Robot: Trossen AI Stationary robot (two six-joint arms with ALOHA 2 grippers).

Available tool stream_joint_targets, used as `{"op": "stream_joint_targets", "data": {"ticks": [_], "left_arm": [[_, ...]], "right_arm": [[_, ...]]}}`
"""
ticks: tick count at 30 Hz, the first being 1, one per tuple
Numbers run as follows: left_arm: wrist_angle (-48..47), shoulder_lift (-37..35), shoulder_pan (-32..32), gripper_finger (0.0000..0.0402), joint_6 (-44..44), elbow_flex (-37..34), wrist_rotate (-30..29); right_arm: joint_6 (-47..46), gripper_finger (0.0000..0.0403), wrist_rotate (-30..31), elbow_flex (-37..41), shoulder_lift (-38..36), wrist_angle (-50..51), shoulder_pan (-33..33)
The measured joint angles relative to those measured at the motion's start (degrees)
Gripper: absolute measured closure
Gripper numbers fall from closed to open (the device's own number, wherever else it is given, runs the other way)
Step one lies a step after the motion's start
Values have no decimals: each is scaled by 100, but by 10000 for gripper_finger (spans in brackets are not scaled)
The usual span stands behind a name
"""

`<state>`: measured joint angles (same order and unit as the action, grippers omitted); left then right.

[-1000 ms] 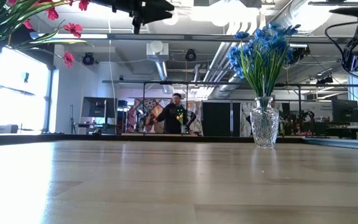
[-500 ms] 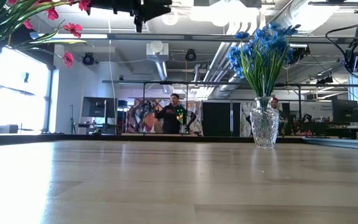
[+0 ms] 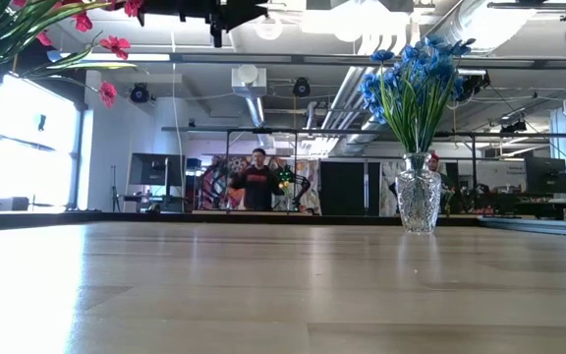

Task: Sort flowers into vase by color
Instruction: Return to Home Position

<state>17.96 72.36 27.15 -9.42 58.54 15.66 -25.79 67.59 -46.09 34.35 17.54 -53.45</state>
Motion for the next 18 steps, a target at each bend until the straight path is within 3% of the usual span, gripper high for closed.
{"op": "stream_joint_targets", "data": {"ticks": [7, 13, 18], "left_arm": [[-13, 0, -17, 300, 65, 0, 293], [-18, 0, -36, 300, -22, 0, 351], [-288, -36, -114, 307, -283, 0, 503]], "right_arm": [[624, 151, -1264, 0, 170, -459, 1120], [1207, 156, -1860, 0, 203, -583, 1805], [1725, 219, -1882, 0, 201, -583, 2083]]}}
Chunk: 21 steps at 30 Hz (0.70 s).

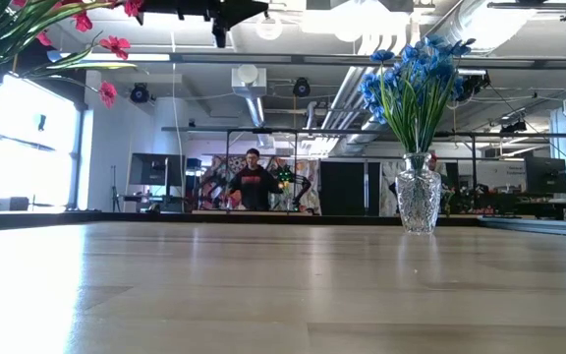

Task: Sort flowers into vase by color
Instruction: Return to Home Position

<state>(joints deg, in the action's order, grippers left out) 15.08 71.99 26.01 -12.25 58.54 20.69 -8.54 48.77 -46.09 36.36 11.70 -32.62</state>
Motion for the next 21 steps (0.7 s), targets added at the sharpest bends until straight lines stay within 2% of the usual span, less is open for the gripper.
{"op": "stream_joint_targets", "data": {"ticks": [8, 12, 17, 21], "left_arm": [[-475, -207, -220, 358, 188, 0, -35], [-608, -373, -320, 395, 232, 0, -29], [-808, -706, -373, 399, 356, -104, -213], [-716, -1110, -373, 401, 288, -575, -286]], "right_arm": [[606, 387, 29, 2, -57, 46, 115], [596, 386, 175, 2, -111, 51, 113], [600, 400, 312, 2, -348, 244, 113], [219, 400, 14, 2, -649, 903, 113]]}}
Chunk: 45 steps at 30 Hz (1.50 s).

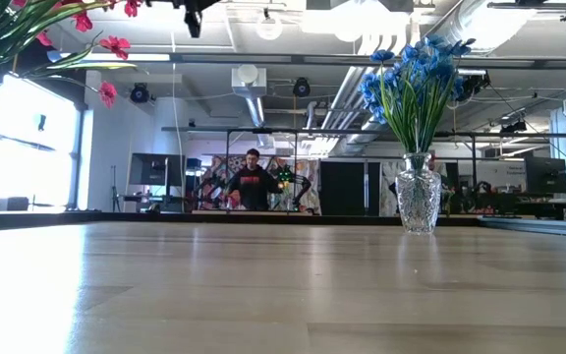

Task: Sort flowers into vase by color
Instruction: Return to Home Position

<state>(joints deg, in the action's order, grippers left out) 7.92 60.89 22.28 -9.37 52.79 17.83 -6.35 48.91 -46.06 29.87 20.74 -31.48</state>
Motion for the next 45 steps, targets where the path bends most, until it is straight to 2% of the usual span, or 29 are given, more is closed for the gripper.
{"op": "stream_joint_targets", "data": {"ticks": [6, 13, 17, 20, 25, 30, 37, 41, 45], "left_arm": [[477, -475, -150, 401, 69, -721, -8], [750, -600, -331, 401, 340, -1527, -126], [1543, -595, -362, 401, 67, -2058, -315], [2046, -597, -365, 401, -128, -2316, -326], [1797, -593, -358, 401, -166, -2439, -335], [1555, -593, -409, 401, -341, -2493, -328], [2001, -599, -562, 401, -54, -2491, -401], [1999, -599, -560, 401, -306, -2491, -402], [2028, -617, -594, 401, -349, -2491, -242]], "right_arm": [[-230, 402, -522, 2, -50, 356, 0], [-240, 403, -501, 2, 6, 639, 0], [-439, 403, -515, 7, 32, 722, 0], [-423, 403, -717, 7, 167, 383, 0], [-165, 403, -906, 7, 476, 95, 0], [-580, 403, -588, 9, 511, 567, 0], [-642, 403, -433, 11, 85, 858, -4], [-515, 403, -433, 11, -308, 896, -4], [-639, 403, -476, 9, -539, 1354, -4]]}}
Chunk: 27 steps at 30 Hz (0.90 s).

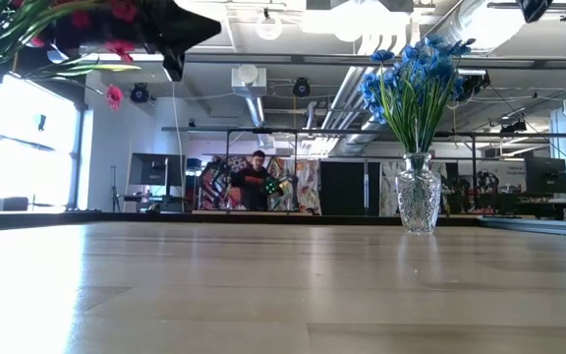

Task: Sort flowers into vase by color
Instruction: Return to Home Position

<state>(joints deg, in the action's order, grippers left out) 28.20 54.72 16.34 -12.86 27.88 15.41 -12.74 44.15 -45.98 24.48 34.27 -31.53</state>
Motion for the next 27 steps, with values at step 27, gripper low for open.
{"op": "stream_joint_targets", "data": {"ticks": [27], "left_arm": [[-338, -251, 251, 401, 1013, 2, -41]], "right_arm": [[869, 403, -594, 1913, -1186, -2302, 531]]}}
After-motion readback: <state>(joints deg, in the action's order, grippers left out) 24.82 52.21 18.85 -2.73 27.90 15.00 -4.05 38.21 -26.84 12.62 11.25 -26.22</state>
